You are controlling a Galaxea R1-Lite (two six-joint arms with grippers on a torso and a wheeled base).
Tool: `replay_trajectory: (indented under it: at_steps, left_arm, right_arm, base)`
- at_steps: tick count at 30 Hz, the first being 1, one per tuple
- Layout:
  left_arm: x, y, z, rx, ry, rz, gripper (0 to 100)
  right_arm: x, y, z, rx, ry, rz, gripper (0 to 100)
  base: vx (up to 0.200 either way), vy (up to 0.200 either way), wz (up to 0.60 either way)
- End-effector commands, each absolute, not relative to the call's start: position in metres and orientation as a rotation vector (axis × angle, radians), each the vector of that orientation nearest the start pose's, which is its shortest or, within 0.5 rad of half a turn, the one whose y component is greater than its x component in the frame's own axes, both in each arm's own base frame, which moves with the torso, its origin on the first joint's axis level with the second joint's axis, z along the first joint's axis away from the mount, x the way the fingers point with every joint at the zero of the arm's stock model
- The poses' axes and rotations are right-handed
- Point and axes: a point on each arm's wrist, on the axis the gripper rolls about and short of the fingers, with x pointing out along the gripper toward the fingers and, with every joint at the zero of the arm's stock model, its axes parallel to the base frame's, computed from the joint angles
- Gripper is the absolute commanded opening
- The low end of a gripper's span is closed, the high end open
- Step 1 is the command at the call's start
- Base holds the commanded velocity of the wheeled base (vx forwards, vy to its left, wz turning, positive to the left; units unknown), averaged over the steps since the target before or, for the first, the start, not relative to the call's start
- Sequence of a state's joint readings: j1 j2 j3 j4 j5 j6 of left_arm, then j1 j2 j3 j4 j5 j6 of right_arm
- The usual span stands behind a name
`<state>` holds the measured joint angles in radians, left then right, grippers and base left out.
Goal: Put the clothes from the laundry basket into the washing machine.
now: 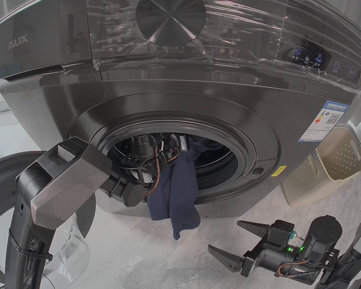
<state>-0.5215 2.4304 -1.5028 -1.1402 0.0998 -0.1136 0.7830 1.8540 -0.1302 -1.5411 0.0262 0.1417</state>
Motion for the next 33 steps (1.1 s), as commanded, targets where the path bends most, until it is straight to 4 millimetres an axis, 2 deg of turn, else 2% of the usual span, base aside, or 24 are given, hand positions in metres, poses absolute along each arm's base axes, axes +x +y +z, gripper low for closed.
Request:
replay_trajectory:
  at_steps: [1,3,4,7,12,13,16,27,28,33]
  left_arm:
    - [0.443,-0.24,0.132,-0.187,-0.204,-0.384,0]
    - [0.442,-0.238,0.131,-0.182,-0.193,-0.374,0]
    - [0.442,-0.238,0.128,-0.18,-0.184,-0.372,100]
    - [0.439,-0.237,0.124,-0.174,-0.167,-0.373,100]
    - [0.423,-0.236,0.121,-0.151,-0.1,-0.388,100]
    - [0.412,-0.233,0.117,-0.13,-0.031,-0.403,100]
    - [0.401,-0.23,0.105,-0.103,0.048,-0.432,100]
    - [0.393,-0.234,0.073,-0.053,0.166,-0.461,100]
    - [0.395,-0.234,0.071,-0.047,0.168,-0.459,0]
    - [0.406,-0.24,0.078,-0.067,0.12,-0.459,0]
  right_arm:
    - [0.164,0.164,0.086,0.066,0.226,0.791,100]
    - [0.165,0.164,0.087,0.067,0.223,0.791,100]
    - [0.165,0.164,0.087,0.068,0.22,0.791,100]
    - [0.165,0.165,0.088,0.068,0.215,0.792,100]
    - [0.164,0.165,0.088,0.069,0.216,0.795,100]
    - [0.164,0.165,0.088,0.069,0.216,0.798,100]
    - [0.163,0.167,0.089,0.069,0.214,0.803,100]
    - [0.163,0.167,0.09,0.071,0.209,0.805,100]
    - [0.163,0.168,0.09,0.072,0.206,0.805,100]
    - [0.163,0.168,0.09,0.072,0.208,0.806,100]
  base:
    - [0.0,0.0,0.0]
    - [0.0,0.0,0.0]
    - [0.0,0.0,0.0]
    - [0.0,0.0,0.0]
    - [0.0,0.0,0.0]
    - [0.0,0.0,0.0]
    - [0.0,0.0,0.0]
    - [0.0,0.0,0.0]
    - [0.0,0.0,0.0]
    - [0.0,0.0,0.0]
